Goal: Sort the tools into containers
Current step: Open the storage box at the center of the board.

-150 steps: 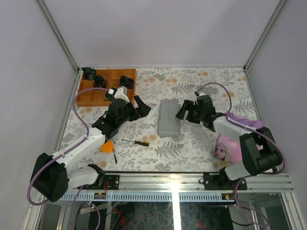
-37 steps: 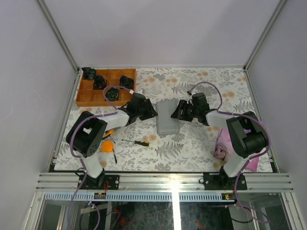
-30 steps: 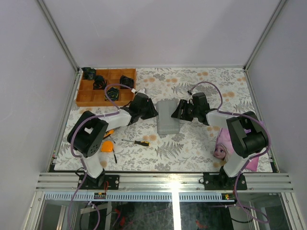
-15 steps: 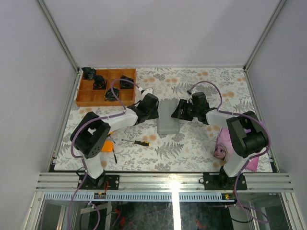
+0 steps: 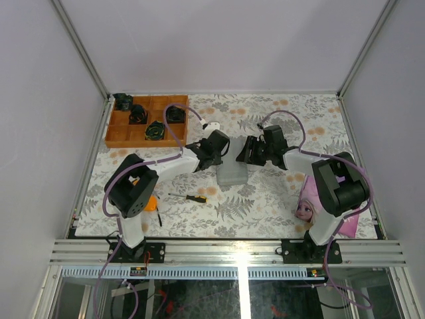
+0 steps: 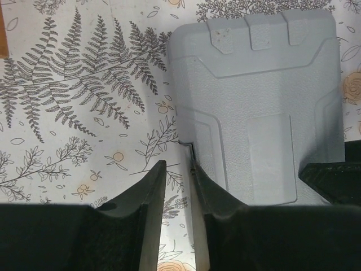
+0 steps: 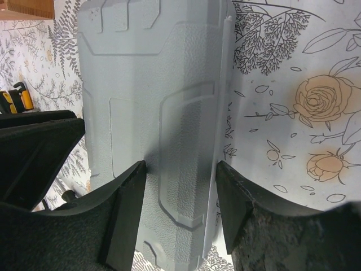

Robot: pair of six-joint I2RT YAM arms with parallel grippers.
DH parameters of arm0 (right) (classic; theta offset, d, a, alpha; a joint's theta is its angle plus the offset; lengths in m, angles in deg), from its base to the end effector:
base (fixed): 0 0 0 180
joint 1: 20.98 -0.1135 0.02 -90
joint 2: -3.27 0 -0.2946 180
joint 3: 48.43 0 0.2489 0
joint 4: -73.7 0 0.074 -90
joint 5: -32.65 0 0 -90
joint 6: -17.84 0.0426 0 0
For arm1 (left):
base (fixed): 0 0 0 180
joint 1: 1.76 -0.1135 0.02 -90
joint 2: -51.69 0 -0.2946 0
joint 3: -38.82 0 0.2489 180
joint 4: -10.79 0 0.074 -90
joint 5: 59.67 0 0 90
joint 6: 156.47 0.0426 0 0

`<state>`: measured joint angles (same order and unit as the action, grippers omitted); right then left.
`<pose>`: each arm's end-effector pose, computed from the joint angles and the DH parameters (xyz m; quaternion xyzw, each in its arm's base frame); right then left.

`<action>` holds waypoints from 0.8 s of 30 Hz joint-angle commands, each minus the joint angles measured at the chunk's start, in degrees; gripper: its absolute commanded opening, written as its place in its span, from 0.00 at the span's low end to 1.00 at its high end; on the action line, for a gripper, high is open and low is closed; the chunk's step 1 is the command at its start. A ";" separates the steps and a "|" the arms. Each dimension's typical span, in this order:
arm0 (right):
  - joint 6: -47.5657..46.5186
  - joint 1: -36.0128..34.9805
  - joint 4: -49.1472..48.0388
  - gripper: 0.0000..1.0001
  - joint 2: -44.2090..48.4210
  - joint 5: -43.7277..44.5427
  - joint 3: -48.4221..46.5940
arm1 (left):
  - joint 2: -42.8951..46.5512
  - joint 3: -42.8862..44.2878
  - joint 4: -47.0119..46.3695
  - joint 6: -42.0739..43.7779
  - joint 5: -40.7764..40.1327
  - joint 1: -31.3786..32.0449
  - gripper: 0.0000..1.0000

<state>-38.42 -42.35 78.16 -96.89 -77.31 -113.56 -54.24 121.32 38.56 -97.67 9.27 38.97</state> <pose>0.3335 0.1461 0.1881 0.0225 0.8935 0.3333 0.3000 0.3135 -0.2497 0.2092 0.0165 0.9292 -0.0523 0.3655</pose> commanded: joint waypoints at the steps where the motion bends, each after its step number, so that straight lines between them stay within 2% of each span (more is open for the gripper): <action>1: -3.60 -0.36 7.66 0.57 -2.84 7.56 0.38 | -2.47 -0.67 11.22 2.69 -7.17 -0.58 0.20; 9: -3.59 -0.41 7.96 0.57 -3.07 8.01 0.26 | -2.13 -0.02 12.51 2.81 -8.97 -0.65 0.13; 18: -3.59 -0.43 8.27 0.57 -3.37 7.94 -0.33 | -0.91 0.67 13.39 2.94 -10.40 -0.66 0.12; 22: -3.84 -0.42 8.49 0.57 -2.99 8.08 -0.42 | 3.08 -1.41 9.81 1.80 -7.89 -0.72 0.15; 24: -4.04 -0.35 8.60 0.57 -2.76 8.01 -0.45 | 6.31 -3.70 5.99 1.22 -4.95 -1.31 0.23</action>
<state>-38.56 -42.81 78.64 -97.51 -76.05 -114.72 -54.16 120.62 49.84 -95.59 2.01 38.57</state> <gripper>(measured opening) 0.578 0.181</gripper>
